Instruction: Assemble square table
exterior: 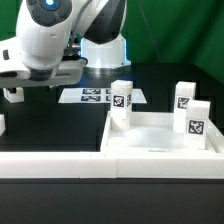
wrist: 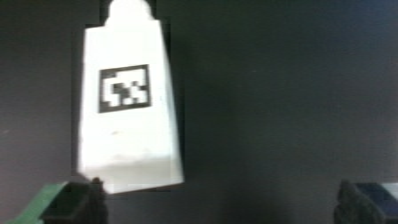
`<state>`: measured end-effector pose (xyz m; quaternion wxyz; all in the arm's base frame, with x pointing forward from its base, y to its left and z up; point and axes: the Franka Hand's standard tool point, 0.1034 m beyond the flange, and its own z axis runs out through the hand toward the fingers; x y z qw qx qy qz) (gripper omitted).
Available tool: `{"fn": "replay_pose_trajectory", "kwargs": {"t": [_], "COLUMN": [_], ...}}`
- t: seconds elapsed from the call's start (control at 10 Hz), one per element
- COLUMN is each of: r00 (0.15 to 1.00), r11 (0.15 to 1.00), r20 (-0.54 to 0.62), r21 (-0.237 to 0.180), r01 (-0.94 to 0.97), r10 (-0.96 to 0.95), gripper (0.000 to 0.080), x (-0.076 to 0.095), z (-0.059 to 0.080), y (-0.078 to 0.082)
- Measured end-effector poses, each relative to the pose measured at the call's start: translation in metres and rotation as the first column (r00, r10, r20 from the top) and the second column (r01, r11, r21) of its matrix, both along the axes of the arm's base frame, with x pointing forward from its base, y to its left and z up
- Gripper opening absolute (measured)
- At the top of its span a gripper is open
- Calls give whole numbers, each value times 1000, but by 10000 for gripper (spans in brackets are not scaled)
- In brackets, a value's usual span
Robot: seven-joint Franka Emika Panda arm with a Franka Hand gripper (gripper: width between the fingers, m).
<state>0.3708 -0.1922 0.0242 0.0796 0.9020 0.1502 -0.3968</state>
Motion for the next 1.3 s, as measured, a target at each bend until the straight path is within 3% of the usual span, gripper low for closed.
{"fn": "replay_pose_trajectory", "kwargs": {"t": [0.5,0.7,0.9,1.1,1.2,1.3], "r00": [1000,1000,1000,1000,1000,1000], "r11": [1000,999,999,999,999,999], "r20": [0,-8,-12,-12,-12,-13], "r21": [30,33,38,38,38,38], "r01": [10,9,3,4,4,4], "r10": [-10,-8,-3,-3,-3,-3], "gripper": [649,649,649,392,392,288], "x": [-11,-27,-28,-29,-29,-29], "z": [1,-9,-11,-11,-11,-11], "y": [-30,-31,-32,-32,-32,-32]}}
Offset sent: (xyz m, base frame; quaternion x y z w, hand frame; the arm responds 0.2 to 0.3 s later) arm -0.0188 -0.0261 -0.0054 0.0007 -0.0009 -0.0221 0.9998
